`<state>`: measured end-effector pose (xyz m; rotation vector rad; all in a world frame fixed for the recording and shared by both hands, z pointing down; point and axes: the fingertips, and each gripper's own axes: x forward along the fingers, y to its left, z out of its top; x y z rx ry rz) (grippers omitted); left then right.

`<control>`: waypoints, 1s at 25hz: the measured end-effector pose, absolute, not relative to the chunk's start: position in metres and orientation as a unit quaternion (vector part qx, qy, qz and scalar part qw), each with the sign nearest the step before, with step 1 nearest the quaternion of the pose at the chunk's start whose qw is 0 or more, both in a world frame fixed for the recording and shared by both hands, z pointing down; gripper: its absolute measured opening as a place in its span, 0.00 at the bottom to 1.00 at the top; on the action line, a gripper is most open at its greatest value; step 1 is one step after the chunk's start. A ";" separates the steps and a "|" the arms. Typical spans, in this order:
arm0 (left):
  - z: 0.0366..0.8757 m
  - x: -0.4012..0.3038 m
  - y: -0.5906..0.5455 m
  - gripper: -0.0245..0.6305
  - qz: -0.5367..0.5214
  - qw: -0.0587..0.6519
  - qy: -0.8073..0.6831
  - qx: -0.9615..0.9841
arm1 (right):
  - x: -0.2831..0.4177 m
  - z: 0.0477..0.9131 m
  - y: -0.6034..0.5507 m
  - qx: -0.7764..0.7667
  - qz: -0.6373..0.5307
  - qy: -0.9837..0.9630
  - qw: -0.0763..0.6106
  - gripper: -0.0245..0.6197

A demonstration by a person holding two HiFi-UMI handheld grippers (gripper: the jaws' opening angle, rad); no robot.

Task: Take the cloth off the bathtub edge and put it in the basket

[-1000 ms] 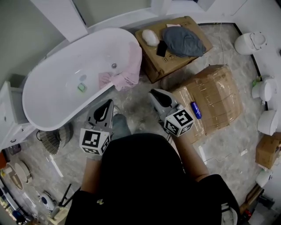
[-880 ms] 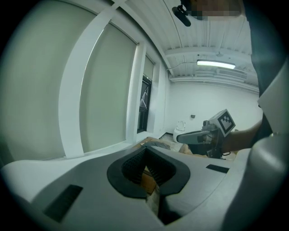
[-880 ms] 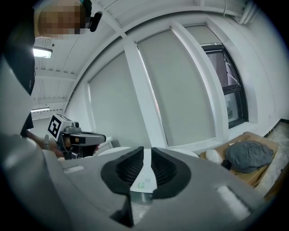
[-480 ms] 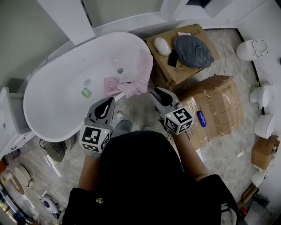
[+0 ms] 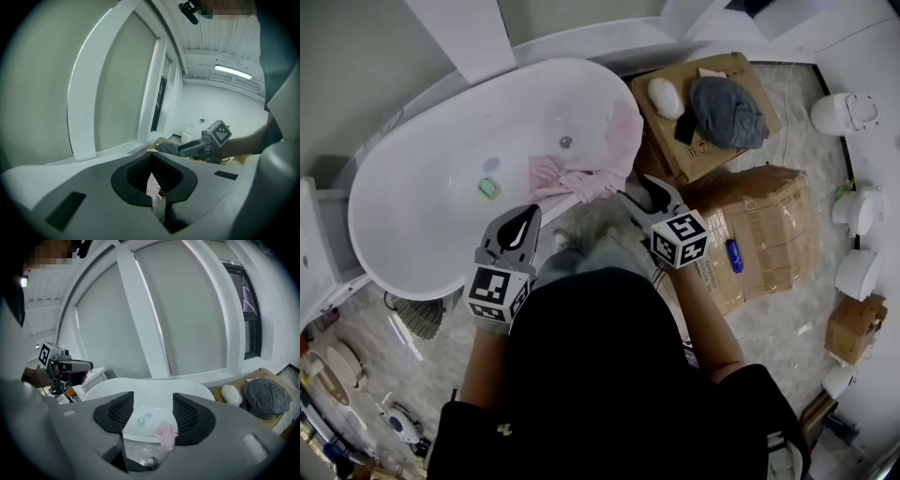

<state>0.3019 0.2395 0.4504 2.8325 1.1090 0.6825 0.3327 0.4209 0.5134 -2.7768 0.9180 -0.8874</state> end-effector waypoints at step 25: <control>0.527 0.286 0.256 0.06 0.355 0.032 0.192 0.915 | 0.384 0.821 0.480 -0.786 -0.517 0.333 -0.056 0.71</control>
